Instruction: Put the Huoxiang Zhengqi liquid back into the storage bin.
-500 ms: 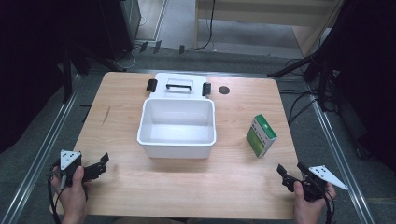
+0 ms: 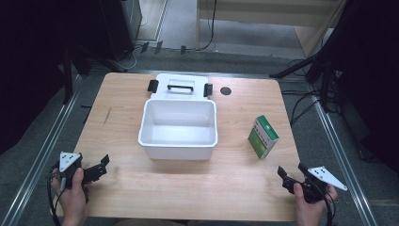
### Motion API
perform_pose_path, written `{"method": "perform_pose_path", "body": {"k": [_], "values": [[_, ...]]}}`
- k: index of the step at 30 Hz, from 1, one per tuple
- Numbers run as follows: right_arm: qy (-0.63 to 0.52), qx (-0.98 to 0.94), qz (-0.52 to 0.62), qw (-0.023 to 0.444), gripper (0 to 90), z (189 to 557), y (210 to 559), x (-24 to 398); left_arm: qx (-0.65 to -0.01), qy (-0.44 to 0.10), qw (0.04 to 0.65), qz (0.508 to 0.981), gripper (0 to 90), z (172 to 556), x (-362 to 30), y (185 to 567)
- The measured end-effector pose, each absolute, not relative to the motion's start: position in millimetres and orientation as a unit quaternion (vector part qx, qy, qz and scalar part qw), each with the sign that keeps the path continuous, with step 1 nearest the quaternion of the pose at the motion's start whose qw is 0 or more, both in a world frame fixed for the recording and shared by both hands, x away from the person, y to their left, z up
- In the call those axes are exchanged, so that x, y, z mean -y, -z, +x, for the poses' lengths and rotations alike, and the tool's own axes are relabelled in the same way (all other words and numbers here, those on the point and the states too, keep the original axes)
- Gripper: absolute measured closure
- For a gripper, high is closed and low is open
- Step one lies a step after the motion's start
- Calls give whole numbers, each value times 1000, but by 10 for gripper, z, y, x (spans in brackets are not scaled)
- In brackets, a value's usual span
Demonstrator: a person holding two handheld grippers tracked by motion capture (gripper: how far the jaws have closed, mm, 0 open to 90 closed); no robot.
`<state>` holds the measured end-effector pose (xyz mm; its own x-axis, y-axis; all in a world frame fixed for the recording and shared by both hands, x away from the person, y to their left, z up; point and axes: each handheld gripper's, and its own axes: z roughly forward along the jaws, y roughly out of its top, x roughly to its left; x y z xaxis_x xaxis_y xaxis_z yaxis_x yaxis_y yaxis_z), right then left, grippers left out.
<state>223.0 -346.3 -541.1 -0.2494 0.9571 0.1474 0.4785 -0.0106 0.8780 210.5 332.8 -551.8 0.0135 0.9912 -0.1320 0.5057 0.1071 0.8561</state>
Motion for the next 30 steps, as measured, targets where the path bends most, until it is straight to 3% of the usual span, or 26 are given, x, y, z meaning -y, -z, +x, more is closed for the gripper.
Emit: {"method": "perform_pose_path", "body": {"k": [7, 13, 22, 30], "values": [[-443, -667, 536, 267, 132, 2229, 5350, 3397, -630, -311, 391, 594, 7, 2104, -3315, 5517], [-363, -730, 499, 293, 135, 2227, 5209, 3203, -630, -306, 394, 596, 6, 2084, -3327, 5518], [-283, -774, 509, 248, 159, 2339, 5074, 3015, -629, -302, 398, 595, 6, 2083, -3335, 5519], [-191, -823, 508, 172, 144, 2511, 4711, 2798, -633, -301, 398, 591, 7, 2086, -3343, 5521]]}}
